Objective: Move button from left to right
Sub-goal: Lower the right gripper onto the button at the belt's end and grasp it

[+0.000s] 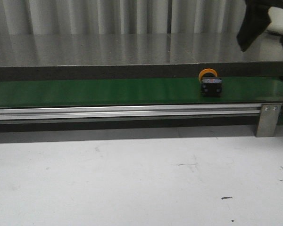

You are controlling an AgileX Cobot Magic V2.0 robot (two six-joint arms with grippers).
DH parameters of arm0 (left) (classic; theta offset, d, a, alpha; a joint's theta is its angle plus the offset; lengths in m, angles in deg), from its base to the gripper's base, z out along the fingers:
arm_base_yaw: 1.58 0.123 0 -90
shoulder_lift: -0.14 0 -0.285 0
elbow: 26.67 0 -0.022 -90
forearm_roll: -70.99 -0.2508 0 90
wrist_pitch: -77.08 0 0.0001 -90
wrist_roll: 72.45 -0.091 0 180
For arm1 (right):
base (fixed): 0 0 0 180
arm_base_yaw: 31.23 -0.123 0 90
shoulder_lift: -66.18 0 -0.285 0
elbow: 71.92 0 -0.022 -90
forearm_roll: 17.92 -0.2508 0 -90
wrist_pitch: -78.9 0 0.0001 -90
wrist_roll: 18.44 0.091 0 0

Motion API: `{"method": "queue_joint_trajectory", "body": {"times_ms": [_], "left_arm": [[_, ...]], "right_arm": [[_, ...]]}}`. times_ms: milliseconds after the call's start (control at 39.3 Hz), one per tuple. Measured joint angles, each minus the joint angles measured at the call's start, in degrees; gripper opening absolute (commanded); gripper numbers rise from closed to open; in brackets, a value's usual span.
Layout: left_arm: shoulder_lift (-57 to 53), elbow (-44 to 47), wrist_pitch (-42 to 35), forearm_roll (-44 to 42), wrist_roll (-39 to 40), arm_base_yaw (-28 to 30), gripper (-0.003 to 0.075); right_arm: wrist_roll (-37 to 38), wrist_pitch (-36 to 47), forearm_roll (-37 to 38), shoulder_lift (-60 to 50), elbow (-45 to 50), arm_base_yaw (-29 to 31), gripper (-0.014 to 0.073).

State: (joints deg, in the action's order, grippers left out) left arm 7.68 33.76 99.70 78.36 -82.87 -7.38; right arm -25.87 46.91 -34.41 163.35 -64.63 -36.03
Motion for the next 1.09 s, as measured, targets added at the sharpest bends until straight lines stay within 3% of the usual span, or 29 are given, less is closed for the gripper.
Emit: {"method": "queue_joint_trajectory", "body": {"times_ms": [203,585,661,864,966,1093], "left_arm": [[0.0,0.0,0.0,0.0,0.0,0.0,-0.0021],[0.0,0.0,0.0,0.0,0.0,0.0,-0.0021],[0.0,0.0,0.0,0.0,0.0,0.0,-0.0021],[0.0,0.0,0.0,0.0,0.0,0.0,-0.0021],[0.0,0.0,0.0,0.0,0.0,0.0,-0.0021],[0.0,0.0,0.0,0.0,0.0,0.0,-0.0021]], "right_arm": [[0.0,-0.7,-1.9,6.5,-4.9,-1.6,0.0645],[0.0,1.0,-2.1,15.0,-5.8,-0.8,0.0632],[0.0,1.0,-2.1,15.3,-5.8,-0.5,0.0563],[0.0,1.2,-2.1,15.3,-5.9,-0.3,0.0264],[0.0,1.4,-2.1,15.3,-5.9,-0.3,0.0205],[0.0,1.4,-2.1,15.0,-5.9,0.1,0.0201]]}}
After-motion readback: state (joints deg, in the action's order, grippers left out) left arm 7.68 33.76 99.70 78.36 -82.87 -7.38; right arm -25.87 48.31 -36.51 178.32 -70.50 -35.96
